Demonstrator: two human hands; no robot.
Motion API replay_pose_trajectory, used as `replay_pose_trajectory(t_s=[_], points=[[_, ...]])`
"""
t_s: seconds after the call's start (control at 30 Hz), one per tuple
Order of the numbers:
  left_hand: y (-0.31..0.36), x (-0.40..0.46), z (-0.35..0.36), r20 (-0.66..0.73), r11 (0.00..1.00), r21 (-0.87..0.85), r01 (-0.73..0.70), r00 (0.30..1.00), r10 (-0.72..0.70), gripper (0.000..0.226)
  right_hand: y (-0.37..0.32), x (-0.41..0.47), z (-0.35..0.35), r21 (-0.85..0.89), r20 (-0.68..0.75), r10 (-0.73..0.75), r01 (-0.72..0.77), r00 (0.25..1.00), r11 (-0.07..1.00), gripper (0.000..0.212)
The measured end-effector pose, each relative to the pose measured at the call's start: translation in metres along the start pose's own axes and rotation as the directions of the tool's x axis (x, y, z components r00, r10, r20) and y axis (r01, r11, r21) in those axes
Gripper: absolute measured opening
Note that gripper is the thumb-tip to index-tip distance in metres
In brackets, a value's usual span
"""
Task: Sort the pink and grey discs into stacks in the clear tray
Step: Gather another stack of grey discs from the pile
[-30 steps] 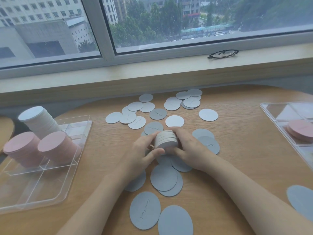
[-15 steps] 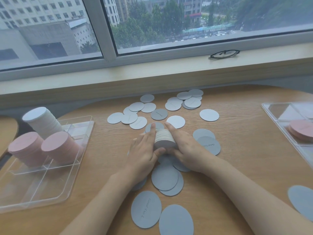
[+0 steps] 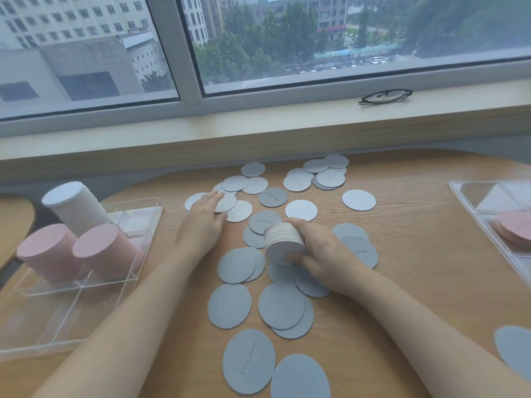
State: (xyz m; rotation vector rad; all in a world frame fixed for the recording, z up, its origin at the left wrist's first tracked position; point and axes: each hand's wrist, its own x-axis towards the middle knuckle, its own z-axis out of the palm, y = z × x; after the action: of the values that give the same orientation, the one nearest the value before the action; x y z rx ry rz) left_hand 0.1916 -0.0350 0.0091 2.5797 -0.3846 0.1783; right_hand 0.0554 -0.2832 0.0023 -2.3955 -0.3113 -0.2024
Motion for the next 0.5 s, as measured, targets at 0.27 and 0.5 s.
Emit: replay_pose_trajectory(t_s=[0.27,0.5], points=[[-0.004,0.001,0.0,0.012,0.999,0.03,-0.027,1.0,0.027,0.042,-0.001,0.0,0.0,-0.005,0.002,0.002,-0.002,1.0,1.0,0.058],[0.01,0.0,0.003,0.049,0.989,0.103,-0.105,0.994,0.1,0.044,-0.001,-0.001,0.0,-0.003,-0.005,-0.011,0.011,1.0,1.0,0.056]])
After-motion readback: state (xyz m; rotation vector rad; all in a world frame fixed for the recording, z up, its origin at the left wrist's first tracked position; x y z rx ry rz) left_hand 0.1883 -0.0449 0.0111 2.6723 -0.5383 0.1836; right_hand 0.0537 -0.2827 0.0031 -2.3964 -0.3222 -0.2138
